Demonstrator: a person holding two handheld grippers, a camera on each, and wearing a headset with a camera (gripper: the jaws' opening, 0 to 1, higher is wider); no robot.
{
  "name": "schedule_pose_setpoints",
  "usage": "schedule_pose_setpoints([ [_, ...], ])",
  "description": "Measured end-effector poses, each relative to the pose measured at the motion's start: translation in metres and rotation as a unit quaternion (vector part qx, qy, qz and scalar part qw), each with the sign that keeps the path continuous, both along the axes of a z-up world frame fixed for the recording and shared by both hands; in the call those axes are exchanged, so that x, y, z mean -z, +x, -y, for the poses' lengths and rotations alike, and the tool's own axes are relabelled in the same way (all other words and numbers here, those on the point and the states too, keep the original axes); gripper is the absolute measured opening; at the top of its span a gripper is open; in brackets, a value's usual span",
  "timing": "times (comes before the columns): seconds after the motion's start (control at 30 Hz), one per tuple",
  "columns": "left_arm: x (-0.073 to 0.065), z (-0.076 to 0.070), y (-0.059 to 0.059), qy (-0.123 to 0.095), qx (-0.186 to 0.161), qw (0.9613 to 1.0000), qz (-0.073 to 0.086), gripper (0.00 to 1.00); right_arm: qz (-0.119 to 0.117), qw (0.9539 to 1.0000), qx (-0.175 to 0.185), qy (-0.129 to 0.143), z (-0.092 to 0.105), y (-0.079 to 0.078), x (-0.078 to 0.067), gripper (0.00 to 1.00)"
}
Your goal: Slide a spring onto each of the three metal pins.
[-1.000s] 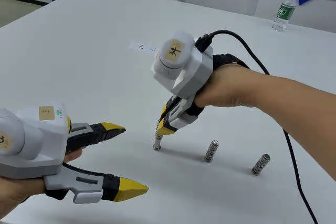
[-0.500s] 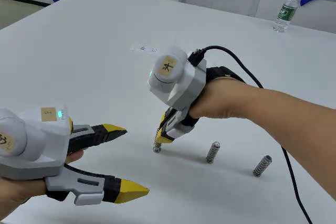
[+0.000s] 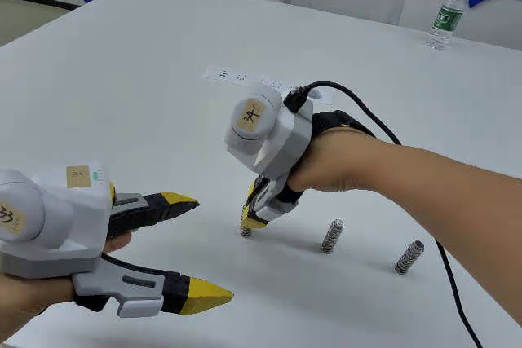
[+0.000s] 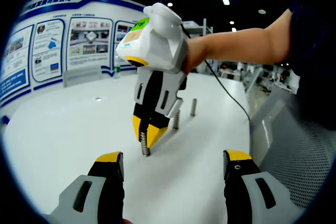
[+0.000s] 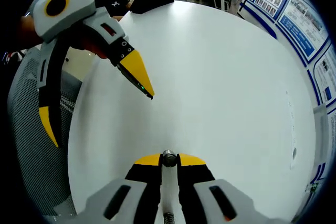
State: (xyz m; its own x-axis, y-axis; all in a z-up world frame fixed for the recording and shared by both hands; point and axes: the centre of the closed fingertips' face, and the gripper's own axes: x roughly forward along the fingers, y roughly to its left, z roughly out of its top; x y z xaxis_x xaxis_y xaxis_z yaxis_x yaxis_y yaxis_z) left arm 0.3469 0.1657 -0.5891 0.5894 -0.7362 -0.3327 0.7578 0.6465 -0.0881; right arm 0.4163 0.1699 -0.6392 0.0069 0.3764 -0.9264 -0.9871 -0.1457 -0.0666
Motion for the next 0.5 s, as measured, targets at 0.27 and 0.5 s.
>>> schedule_pose_setpoints([
  [0.27,-0.0021,0.0002,0.0010,0.001,0.001,1.0000,0.002,0.79,-0.001,1.0000,0.004,0.006,0.0009,-0.0001,-0.0006,0.14],
  [0.5,-0.0026,0.0023,0.0019,0.002,0.003,1.0000,0.001,0.80,-0.005,0.9997,0.015,0.020,0.0074,0.0010,-0.0042,0.18],
])
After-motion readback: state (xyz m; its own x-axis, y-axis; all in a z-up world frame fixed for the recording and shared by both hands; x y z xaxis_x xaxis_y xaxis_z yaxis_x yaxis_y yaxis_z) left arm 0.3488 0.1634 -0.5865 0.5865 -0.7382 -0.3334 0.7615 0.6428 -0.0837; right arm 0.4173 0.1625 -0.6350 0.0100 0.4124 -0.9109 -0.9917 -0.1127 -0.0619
